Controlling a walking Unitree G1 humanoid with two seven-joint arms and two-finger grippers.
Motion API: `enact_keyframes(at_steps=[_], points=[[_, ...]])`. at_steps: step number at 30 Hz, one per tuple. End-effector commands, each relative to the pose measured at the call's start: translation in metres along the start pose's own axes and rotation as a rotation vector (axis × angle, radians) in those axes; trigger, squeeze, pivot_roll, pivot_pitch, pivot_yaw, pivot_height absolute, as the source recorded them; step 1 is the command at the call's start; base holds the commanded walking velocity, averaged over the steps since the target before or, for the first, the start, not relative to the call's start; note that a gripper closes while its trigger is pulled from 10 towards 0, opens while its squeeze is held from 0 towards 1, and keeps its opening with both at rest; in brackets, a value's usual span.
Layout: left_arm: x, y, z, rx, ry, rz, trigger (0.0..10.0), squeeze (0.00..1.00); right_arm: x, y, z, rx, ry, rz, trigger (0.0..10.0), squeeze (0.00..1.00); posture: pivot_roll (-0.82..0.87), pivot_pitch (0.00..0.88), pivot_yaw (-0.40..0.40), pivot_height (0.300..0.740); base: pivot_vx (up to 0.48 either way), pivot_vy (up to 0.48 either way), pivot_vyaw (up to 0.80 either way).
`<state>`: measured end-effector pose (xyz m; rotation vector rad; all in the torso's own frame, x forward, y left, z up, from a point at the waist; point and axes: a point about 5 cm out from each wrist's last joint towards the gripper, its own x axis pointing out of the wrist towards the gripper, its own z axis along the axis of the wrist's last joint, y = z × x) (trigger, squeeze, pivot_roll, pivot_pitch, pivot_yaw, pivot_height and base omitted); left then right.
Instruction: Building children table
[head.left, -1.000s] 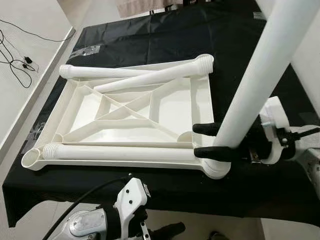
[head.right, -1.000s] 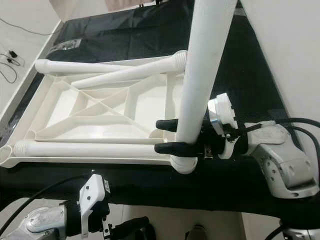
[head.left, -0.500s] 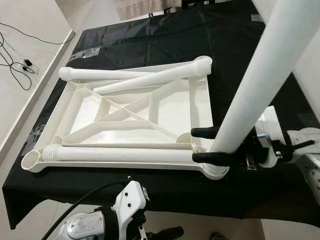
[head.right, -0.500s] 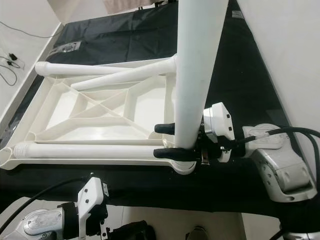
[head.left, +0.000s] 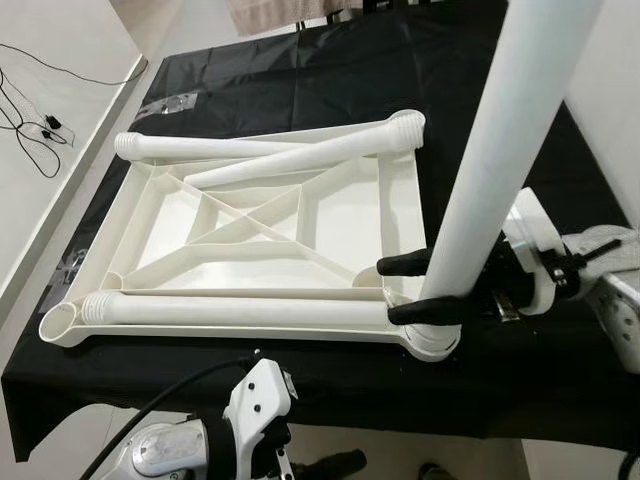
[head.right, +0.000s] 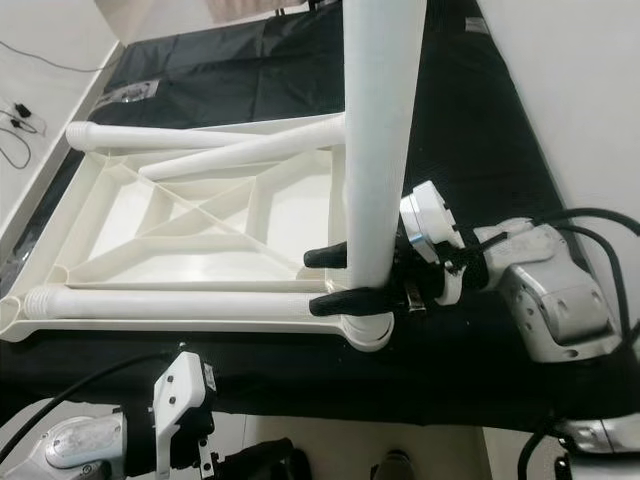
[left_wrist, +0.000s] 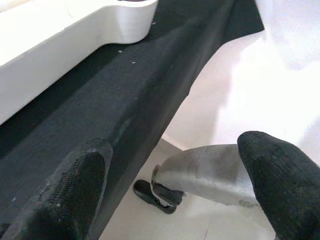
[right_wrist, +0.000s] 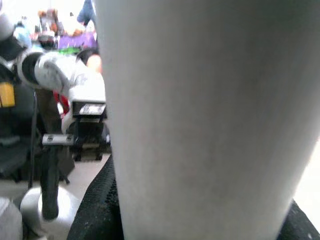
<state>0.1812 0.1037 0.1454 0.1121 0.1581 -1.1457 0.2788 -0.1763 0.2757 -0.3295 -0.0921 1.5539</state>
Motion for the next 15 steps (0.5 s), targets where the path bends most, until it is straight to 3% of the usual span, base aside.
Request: enact_keyframes(at_steps=[1, 15], points=[[-0.003, -0.001, -0.004, -0.025, 0.023, -0.002, 10.0, 0.00, 0.004, -0.005, -0.004, 0.023, -0.014, -0.028, 10.0, 0.00, 0.02, 0.313, 0.213, 0.740, 0.000, 0.000, 0.00], [-0.002, 0.000, -0.004, -0.029, 0.021, -0.006, 10.0, 0.00, 0.001, 0.012, -0.014, 0.064, 0.013, 0.034, 10.0, 0.00, 0.01, 0.318, 0.219, 0.740, 0.000, 0.000, 0.00]])
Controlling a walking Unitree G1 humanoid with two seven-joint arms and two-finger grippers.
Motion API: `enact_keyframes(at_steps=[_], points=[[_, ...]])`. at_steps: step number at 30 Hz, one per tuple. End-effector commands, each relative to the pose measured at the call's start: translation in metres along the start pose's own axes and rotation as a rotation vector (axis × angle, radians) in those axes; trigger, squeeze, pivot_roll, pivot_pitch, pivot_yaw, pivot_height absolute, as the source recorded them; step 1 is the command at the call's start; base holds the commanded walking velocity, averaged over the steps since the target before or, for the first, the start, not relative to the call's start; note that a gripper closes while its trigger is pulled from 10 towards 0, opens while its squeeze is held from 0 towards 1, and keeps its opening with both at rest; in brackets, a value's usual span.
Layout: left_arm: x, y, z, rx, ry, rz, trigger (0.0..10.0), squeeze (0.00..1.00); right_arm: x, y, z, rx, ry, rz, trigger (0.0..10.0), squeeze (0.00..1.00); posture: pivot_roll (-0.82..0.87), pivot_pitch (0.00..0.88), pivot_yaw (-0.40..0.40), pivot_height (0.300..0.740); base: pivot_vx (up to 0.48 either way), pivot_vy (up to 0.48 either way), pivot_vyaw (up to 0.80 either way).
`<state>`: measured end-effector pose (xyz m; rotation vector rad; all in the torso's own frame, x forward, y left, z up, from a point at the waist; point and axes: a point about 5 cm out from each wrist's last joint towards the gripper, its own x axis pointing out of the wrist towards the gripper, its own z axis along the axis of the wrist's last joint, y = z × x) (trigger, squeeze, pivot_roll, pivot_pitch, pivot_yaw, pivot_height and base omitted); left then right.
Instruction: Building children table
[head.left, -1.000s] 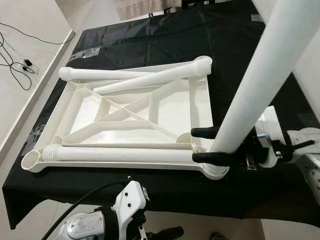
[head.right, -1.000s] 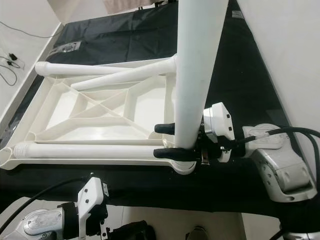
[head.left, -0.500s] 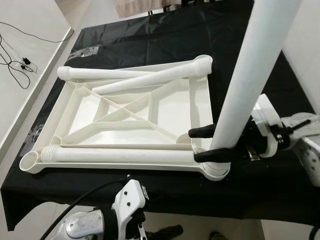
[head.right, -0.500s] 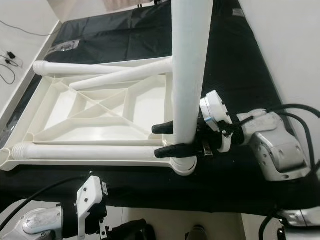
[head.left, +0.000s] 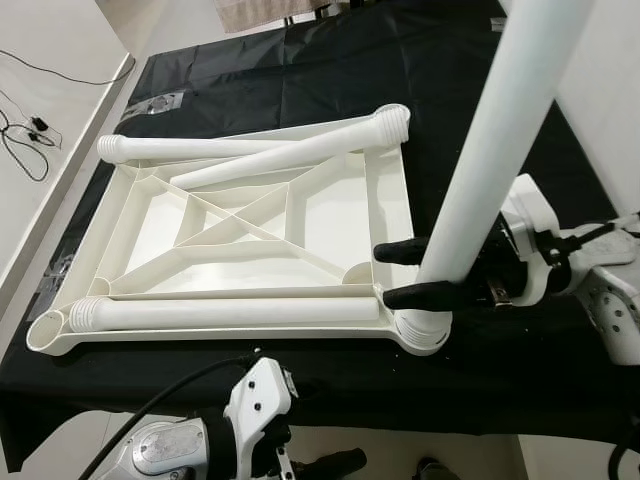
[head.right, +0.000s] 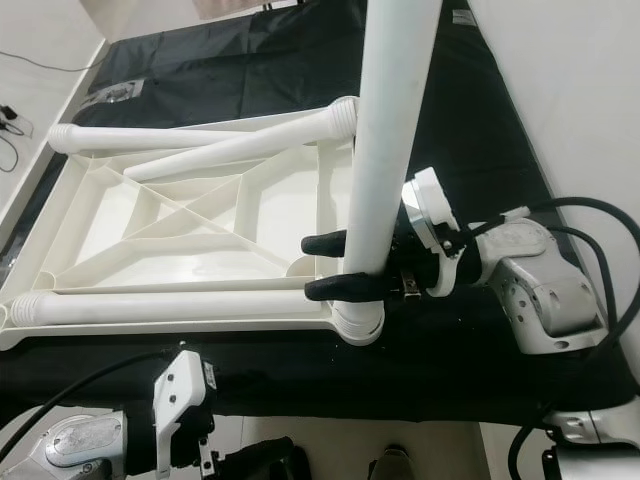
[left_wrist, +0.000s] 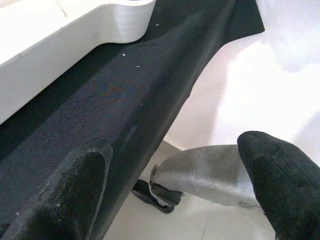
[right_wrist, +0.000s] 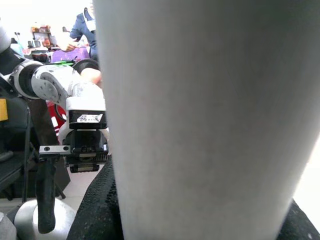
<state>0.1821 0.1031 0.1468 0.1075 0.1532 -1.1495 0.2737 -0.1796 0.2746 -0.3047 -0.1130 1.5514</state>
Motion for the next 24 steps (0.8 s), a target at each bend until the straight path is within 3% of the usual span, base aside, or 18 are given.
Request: enact_keyframes(at_steps=[1, 8, 12, 20, 24], points=[[-0.003, -0.001, -0.006, -0.028, 0.028, -0.002, 10.0, 0.00, 0.003, 0.006, -0.013, 0.067, 0.036, 0.045, 10.0, 0.00, 0.01, 0.318, 0.219, 0.740, 0.000, 0.000, 0.00], [-0.004, -0.001, -0.006, -0.028, 0.029, 0.000, 10.0, 0.00, 0.004, 0.003, -0.013, 0.058, 0.042, 0.037, 10.0, 0.00, 0.02, 0.316, 0.219, 0.740, 0.000, 0.000, 0.00], [-0.004, -0.001, -0.005, -0.027, 0.029, 0.001, 10.0, 0.00, 0.007, 0.006, -0.021, 0.034, 0.098, 0.034, 10.0, 0.00, 0.02, 0.318, 0.220, 0.740, 0.000, 0.000, 0.00], [-0.004, -0.002, -0.006, -0.030, 0.029, -0.004, 10.0, 0.00, 0.014, -0.005, -0.029, -0.033, 0.138, -0.136, 10.0, 0.00, 0.01, 0.315, 0.219, 0.740, 0.000, 0.000, 0.00], [-0.004, -0.002, -0.006, -0.031, 0.030, -0.004, 10.0, 0.00, 0.017, 0.001, -0.030, -0.045, 0.138, -0.163, 10.0, 0.00, 0.01, 0.312, 0.220, 0.740, 0.000, 0.000, 0.00]])
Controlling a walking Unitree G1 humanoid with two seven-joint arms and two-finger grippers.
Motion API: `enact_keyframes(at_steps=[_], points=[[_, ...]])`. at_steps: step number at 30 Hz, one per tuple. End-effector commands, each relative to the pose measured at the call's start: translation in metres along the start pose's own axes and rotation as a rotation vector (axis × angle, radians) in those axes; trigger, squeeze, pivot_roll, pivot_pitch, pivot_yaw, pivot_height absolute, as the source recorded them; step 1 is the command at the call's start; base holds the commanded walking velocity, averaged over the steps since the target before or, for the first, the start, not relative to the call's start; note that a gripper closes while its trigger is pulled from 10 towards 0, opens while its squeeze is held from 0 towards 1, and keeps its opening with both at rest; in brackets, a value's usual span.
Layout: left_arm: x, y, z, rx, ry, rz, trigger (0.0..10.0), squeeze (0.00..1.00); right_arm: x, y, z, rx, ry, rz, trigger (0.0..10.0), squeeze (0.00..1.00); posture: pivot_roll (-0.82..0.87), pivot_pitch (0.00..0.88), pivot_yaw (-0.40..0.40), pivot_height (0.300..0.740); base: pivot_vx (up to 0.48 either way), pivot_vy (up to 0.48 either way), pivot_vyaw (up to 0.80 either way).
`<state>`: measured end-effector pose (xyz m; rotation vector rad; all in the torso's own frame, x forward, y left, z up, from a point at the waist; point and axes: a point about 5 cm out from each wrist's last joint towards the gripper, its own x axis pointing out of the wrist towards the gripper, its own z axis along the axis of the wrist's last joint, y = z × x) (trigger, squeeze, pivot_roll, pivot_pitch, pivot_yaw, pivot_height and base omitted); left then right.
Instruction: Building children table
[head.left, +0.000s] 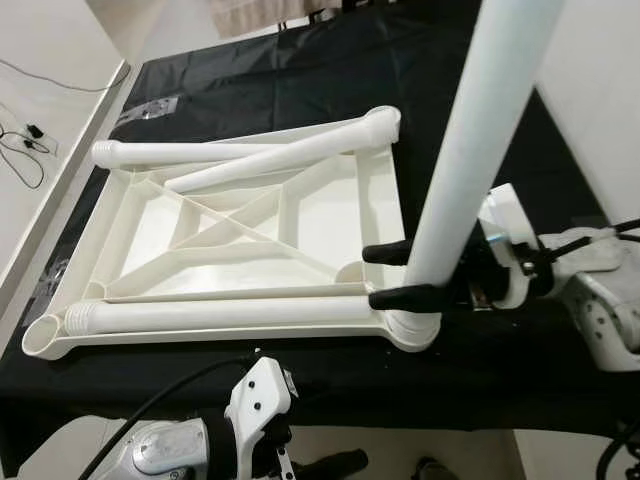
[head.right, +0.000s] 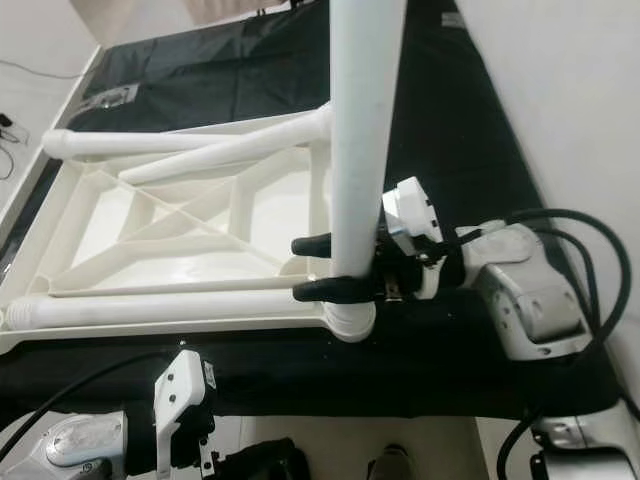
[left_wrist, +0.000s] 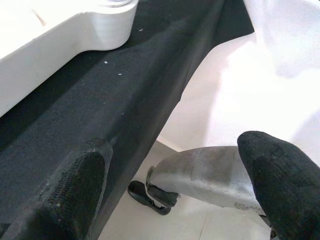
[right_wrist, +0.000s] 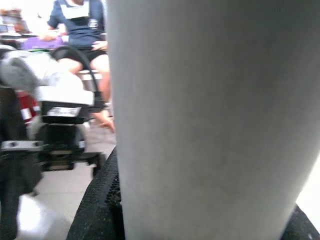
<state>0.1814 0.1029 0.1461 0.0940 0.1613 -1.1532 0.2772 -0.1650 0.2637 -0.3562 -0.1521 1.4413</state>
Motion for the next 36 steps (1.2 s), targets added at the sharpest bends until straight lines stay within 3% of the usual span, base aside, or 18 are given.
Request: enact_keyframes(at_steps=[1, 4, 9, 11, 13, 16, 21, 27, 32, 36], points=[[-0.004, -0.001, -0.005, -0.016, 0.030, 0.002, 10.0, 0.00, 0.002, 0.003, -0.021, 0.006, 0.116, -0.054, 10.0, 0.00, 0.01, 0.312, 0.220, 0.740, 0.000, 0.000, 0.00], [-0.003, -0.002, -0.006, -0.017, 0.032, -0.002, 10.0, 0.00, 0.003, 0.011, -0.021, -0.011, 0.105, -0.152, 10.0, 0.00, 0.01, 0.306, 0.217, 0.740, 0.000, 0.000, 0.00], [-0.003, -0.001, -0.007, -0.017, 0.033, -0.002, 10.0, 0.00, 0.006, 0.023, -0.024, -0.019, 0.116, -0.210, 10.0, 0.00, 0.00, 0.299, 0.210, 0.740, 0.000, 0.000, 0.00], [-0.003, -0.001, -0.008, -0.017, 0.033, 0.000, 10.0, 0.00, 0.011, 0.030, -0.029, -0.023, 0.132, -0.321, 10.0, 0.00, -0.01, 0.293, 0.205, 0.740, 0.000, 0.000, 0.00], [-0.003, -0.001, -0.008, -0.017, 0.033, 0.000, 10.0, 0.00, 0.011, 0.030, -0.029, -0.023, 0.132, -0.321, 10.0, 0.00, -0.01, 0.293, 0.205, 0.740, 0.000, 0.000, 0.00], [-0.003, -0.001, -0.009, -0.017, 0.032, 0.001, 10.0, 0.00, 0.018, 0.036, -0.035, -0.032, 0.159, -0.453, 10.0, 0.00, -0.01, 0.290, 0.205, 0.740, 0.000, 0.000, 0.00], [-0.003, 0.000, -0.009, -0.018, 0.032, -0.001, 10.0, 0.00, 0.022, 0.037, -0.041, -0.018, 0.206, -0.592, 10.0, 0.00, -0.02, 0.289, 0.210, 0.740, 0.000, 0.000, 0.00], [-0.003, 0.000, -0.009, -0.021, 0.032, -0.004, 10.0, 0.00, 0.020, 0.022, -0.045, -0.032, 0.313, -0.874, 10.0, 0.00, -0.02, 0.296, 0.210, 0.740, 0.000, 0.000, 0.00], [-0.002, 0.001, -0.009, -0.021, 0.030, 0.000, 10.0, 0.00, 0.013, 0.023, -0.047, -0.035, 0.401, -1.126, 10.0, 0.00, -0.02, 0.295, 0.204, 0.740, 0.000, 0.000, 0.00], [-0.001, 0.002, -0.010, -0.019, 0.027, 0.004, 10.0, 0.00, 0.013, 0.027, -0.047, -0.035, 0.415, -1.231, 10.0, 0.00, -0.02, 0.292, 0.205, 0.740, 0.000, 0.000, 0.00]])
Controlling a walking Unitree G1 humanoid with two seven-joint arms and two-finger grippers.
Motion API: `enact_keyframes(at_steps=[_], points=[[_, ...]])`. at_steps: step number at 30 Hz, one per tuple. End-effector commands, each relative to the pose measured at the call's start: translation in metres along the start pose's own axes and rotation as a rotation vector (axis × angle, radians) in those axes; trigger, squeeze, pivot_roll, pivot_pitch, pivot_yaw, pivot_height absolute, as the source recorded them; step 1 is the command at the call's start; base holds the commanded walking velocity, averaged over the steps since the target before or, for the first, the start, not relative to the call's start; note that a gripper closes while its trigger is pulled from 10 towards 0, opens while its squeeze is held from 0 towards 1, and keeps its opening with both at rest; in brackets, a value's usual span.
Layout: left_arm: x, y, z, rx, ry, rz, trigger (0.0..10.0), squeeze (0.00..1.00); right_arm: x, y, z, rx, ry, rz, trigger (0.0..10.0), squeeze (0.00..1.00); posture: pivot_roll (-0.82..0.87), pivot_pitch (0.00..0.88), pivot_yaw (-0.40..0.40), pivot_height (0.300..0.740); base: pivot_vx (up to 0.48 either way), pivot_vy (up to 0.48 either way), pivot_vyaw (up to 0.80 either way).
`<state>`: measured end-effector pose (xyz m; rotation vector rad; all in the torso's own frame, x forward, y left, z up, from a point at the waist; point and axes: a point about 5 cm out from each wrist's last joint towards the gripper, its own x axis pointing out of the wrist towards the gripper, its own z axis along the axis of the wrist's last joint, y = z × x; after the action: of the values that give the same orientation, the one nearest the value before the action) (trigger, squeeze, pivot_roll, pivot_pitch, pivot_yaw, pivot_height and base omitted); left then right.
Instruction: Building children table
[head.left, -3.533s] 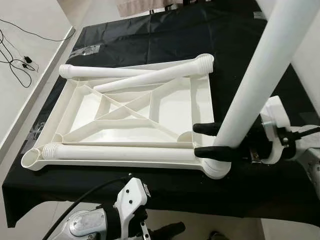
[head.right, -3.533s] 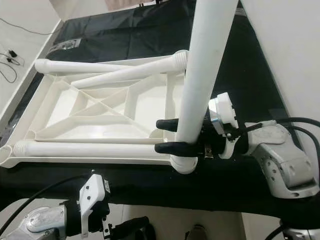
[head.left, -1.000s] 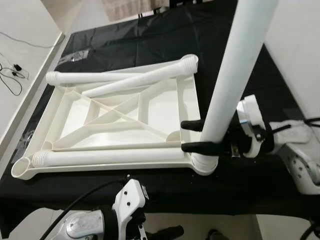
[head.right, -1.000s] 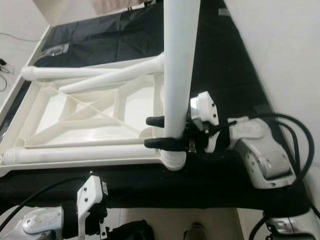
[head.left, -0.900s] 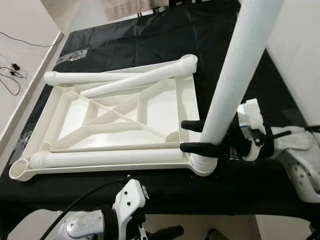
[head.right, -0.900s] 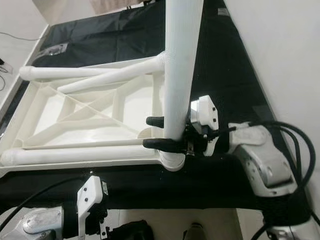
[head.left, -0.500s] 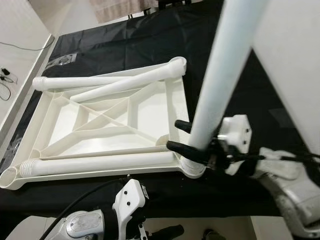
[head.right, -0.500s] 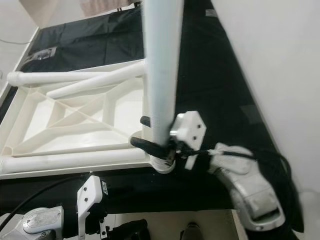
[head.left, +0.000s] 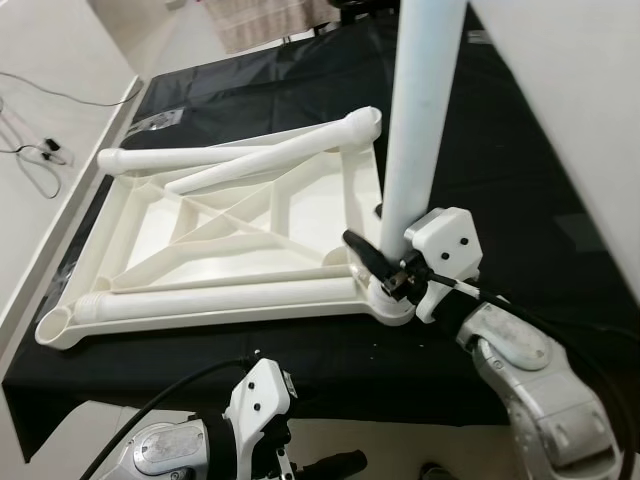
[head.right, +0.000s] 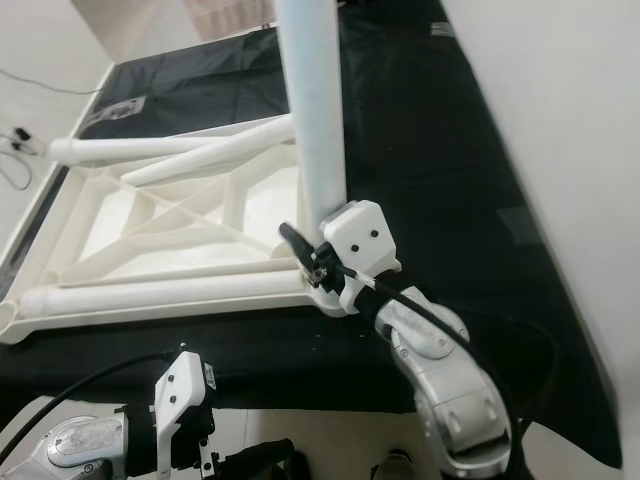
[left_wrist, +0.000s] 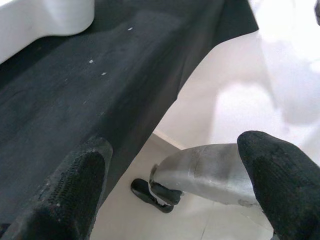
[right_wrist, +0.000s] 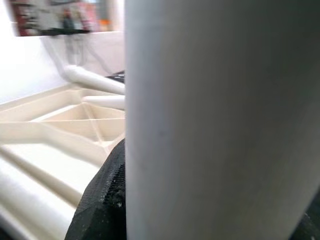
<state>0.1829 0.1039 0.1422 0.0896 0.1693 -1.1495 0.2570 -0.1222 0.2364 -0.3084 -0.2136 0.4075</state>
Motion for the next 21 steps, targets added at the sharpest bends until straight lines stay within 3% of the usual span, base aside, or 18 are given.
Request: enact_keyframes(at_steps=[1, 9, 14, 18, 21], points=[[-0.001, 0.001, -0.006, -0.010, 0.023, 0.001, 10.0, 0.00, -0.008, -0.022, -0.037, -0.137, 0.247, -0.227, 10.0, 0.00, -0.02, 0.289, 0.202, 0.740, 0.000, 0.000, 0.00], [0.000, 0.004, -0.007, -0.003, 0.024, 0.006, 10.0, 0.00, -0.009, -0.012, -0.048, -0.152, 0.299, -0.278, 10.0, 0.00, -0.02, 0.275, 0.204, 0.740, 0.000, 0.000, 0.00], [0.000, 0.005, -0.007, 0.000, 0.023, 0.010, 10.0, 0.00, -0.007, -0.008, -0.050, -0.127, 0.316, -0.236, 10.0, 0.00, -0.02, 0.269, 0.205, 0.740, 0.000, 0.000, 0.00], [-0.005, 0.023, 0.007, 0.023, -0.033, 0.077, 10.0, 0.00, 0.002, -0.012, -0.040, -0.016, 0.208, -0.156, 10.0, 0.00, -0.02, 0.247, 0.201, 0.740, 0.000, 0.000, 0.00], [-0.010, 0.036, 0.025, 0.043, -0.086, 0.118, 10.0, 0.00, 0.005, -0.015, -0.038, -0.006, 0.183, -0.130, 10.0, 0.00, -0.01, 0.240, 0.200, 0.740, 0.000, 0.000, 0.00]])
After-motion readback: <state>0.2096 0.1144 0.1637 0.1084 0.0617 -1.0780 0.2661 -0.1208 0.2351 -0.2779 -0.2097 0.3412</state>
